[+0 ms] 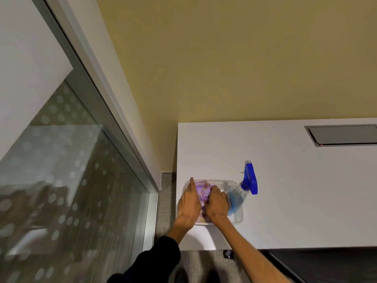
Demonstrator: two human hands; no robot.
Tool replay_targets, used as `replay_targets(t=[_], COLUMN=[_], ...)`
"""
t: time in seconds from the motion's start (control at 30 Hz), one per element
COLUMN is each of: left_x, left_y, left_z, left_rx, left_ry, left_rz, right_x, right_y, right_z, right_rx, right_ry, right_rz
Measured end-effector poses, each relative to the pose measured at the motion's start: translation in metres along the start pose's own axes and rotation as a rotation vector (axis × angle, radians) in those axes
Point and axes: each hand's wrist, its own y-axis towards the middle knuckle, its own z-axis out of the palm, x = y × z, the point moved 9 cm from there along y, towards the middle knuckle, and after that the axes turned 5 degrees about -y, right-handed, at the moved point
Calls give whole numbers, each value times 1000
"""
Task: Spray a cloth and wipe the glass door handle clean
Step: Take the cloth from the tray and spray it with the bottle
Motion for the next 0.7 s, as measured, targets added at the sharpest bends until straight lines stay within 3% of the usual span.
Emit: replay_targets(t=[0.13, 0.3, 0.7], left_x=[-2, -1, -23], left_y=[3, 2, -33], left_z=[-33, -61, -95], left_rx=[-157, -174, 198], left_ry=[-130, -325, -890], left_rz=[5, -7, 31], right_x=[2, 7, 44], right_y=[-18, -44, -79], right_z=[-23, -52, -122], right_rx=[-69, -134, -230], right_ry=[61, 160, 406], right_rz=[-23, -87, -290])
